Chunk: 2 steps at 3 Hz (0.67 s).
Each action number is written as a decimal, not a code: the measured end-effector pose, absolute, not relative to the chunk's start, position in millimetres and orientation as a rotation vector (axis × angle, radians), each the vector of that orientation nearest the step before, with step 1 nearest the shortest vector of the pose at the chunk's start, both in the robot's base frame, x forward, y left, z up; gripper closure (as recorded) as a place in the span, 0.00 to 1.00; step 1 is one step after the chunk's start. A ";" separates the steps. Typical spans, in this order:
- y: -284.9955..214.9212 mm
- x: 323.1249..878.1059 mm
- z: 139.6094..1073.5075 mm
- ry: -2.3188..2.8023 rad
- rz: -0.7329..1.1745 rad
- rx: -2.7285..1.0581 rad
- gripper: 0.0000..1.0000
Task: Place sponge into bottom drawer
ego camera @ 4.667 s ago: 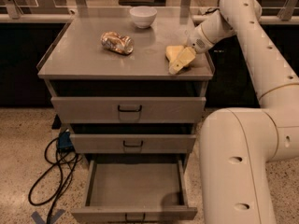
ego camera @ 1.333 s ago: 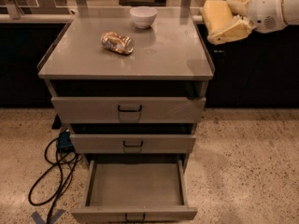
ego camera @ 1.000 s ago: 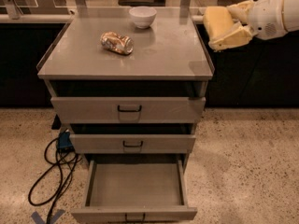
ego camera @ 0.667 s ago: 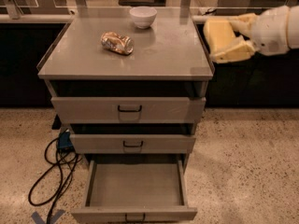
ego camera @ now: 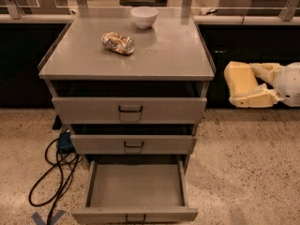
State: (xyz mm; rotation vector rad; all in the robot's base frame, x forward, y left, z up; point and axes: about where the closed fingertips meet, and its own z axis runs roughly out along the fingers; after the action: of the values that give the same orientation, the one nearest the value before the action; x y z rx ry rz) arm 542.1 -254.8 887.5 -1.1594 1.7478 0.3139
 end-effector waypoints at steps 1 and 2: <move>-254.5 541.9 887.0 1.748 0.313 -1.161 1.00; -257.0 526.4 852.6 1.746 0.346 -1.196 1.00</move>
Offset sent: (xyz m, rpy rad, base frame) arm -0.0629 -0.0160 -0.1338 -0.0108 0.0747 0.1340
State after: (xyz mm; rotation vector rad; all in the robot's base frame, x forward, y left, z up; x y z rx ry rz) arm 526.4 -257.0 852.6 -1.1956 1.7455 0.3457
